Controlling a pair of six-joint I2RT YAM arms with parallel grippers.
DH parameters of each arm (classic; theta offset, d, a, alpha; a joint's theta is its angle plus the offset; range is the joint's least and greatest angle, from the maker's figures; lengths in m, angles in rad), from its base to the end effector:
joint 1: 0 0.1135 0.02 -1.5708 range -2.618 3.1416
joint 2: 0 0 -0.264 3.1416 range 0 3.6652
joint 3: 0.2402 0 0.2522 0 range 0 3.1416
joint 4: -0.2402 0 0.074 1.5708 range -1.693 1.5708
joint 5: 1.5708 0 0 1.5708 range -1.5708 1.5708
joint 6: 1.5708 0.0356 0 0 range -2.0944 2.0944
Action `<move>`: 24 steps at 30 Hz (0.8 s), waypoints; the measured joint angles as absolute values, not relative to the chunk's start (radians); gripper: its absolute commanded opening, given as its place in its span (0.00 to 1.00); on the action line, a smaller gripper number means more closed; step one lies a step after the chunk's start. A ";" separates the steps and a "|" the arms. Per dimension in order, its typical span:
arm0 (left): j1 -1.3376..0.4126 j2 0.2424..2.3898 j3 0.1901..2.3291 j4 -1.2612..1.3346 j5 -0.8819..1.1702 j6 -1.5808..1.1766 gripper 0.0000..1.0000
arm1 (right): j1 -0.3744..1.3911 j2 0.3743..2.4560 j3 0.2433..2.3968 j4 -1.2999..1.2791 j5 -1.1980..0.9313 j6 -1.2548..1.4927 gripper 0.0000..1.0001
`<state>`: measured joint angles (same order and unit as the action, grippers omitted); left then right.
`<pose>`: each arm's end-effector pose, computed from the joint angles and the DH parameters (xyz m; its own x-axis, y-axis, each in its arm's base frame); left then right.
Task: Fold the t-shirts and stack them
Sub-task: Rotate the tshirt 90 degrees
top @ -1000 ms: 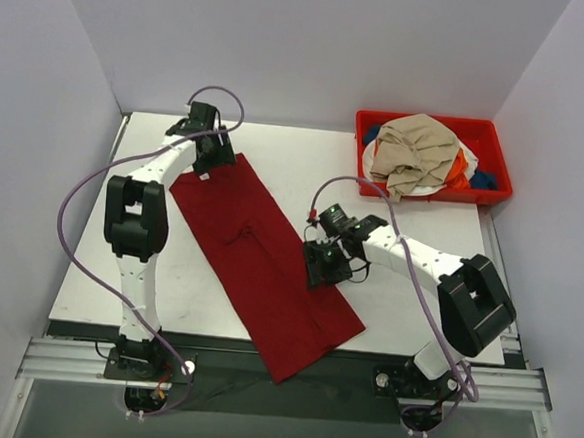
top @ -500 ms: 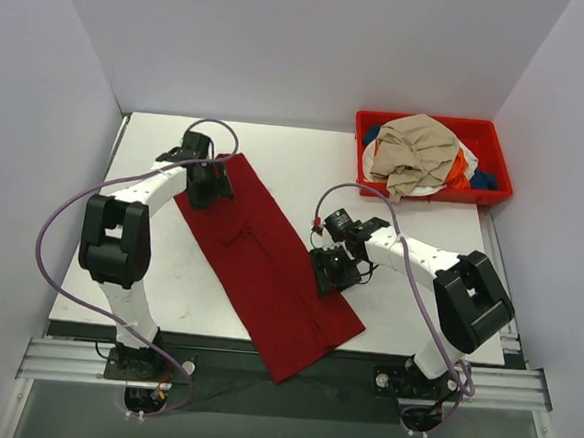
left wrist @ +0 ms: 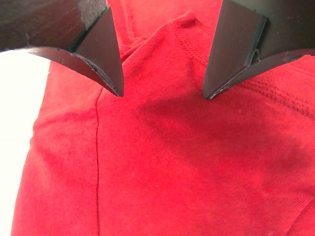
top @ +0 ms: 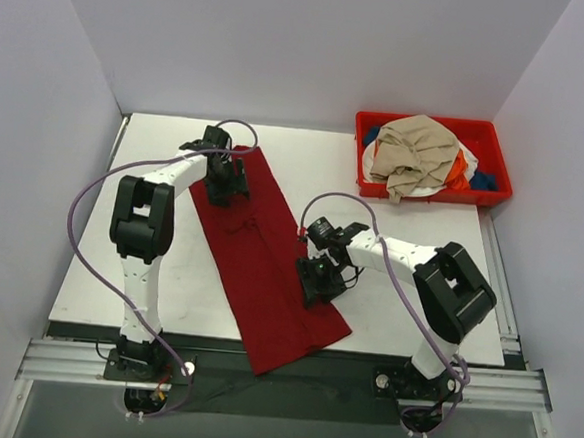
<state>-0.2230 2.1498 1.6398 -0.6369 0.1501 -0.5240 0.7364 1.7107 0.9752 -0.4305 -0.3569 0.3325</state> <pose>0.4401 -0.1053 0.1677 -0.9091 -0.3011 -0.2879 -0.2035 0.9240 -0.3238 0.2295 0.2248 0.1564 -0.8824 -0.3871 -0.2674 -0.4689 0.7703 0.4321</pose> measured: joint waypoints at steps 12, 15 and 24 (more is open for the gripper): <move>-0.247 2.420 2.082 -0.720 0.204 -0.424 0.76 | 0.793 1.823 1.095 -0.425 -0.425 0.461 0.49; -0.251 2.474 2.169 -0.714 0.233 -0.416 0.76 | 0.793 1.852 1.133 -0.425 -0.434 0.487 0.49; -0.273 2.547 2.269 -0.619 0.293 -0.418 0.77 | 0.794 1.892 1.198 -0.422 -0.420 0.497 0.50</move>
<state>-0.2733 2.5473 2.2688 -0.6186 0.2928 -0.4175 0.7937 1.8915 1.1984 -0.4225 -0.4198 0.4969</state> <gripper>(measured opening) 0.765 0.495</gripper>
